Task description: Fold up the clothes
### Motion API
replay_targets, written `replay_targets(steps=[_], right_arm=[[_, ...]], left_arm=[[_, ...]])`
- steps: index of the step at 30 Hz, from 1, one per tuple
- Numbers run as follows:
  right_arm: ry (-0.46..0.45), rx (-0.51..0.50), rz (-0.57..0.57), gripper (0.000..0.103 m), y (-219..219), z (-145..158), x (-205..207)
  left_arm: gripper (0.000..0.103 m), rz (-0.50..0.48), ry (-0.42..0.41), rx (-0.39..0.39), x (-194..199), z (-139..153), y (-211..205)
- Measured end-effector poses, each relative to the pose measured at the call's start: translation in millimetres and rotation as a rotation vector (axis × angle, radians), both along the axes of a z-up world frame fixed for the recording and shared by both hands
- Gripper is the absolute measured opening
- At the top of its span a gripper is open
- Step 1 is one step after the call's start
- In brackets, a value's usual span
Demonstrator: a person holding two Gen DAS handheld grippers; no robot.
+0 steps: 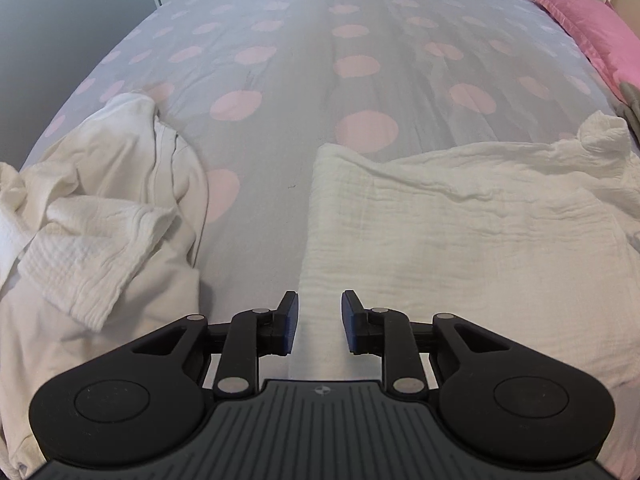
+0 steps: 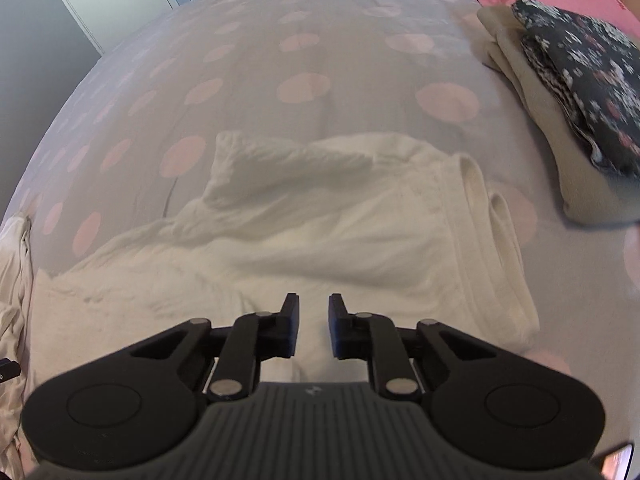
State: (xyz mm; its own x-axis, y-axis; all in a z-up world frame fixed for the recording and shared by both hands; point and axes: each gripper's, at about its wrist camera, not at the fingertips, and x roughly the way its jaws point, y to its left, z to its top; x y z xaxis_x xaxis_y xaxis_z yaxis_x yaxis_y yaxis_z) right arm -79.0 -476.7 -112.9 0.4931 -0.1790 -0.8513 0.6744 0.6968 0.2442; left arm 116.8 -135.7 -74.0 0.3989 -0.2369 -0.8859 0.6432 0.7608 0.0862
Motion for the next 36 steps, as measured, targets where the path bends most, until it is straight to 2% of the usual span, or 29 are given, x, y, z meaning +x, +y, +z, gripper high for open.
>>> replay_targets(steps=[5,10,14,18,20,22,24,25,30,33,36], right_arm=[[0.028,-0.010,-0.001,0.018,-22,-18,32],[-0.060,-0.021,-0.041,0.020,-43,-19,56],[-0.043,-0.002,-0.083,0.020,-57,-34,72],[-0.053,0.002,-0.109,0.019,-60,-45,74],[-0.048,-0.002,-0.101,0.019,-58,-40,72],[-0.043,-0.007,-0.093,0.022,-57,-35,68],[-0.023,-0.014,-0.087,0.030,-51,-28,63],[-0.025,-0.007,-0.078,0.031,-48,-24,59],[-0.058,0.094,-0.002,0.031,-28,-11,38],[-0.057,0.210,0.017,0.031,-17,-20,32],[-0.064,0.255,0.010,0.031,-9,-30,32]], left_arm=[[0.022,0.018,0.008,0.024,14,-13,-24],[0.023,0.019,0.025,0.041,25,-25,-38],[0.025,0.011,0.026,0.070,31,-34,-43],[0.026,0.017,0.028,0.076,35,-35,-44],[0.028,0.015,0.023,0.079,34,-35,-44],[0.030,0.010,0.013,0.086,31,-34,-44],[0.030,0.007,0.004,0.090,28,-33,-44],[0.030,0.007,0.001,0.088,28,-32,-43],[0.031,0.006,-0.013,0.079,23,-27,-42],[0.031,0.006,-0.013,0.076,19,-27,-43],[0.031,0.001,-0.015,0.077,15,-26,-44]])
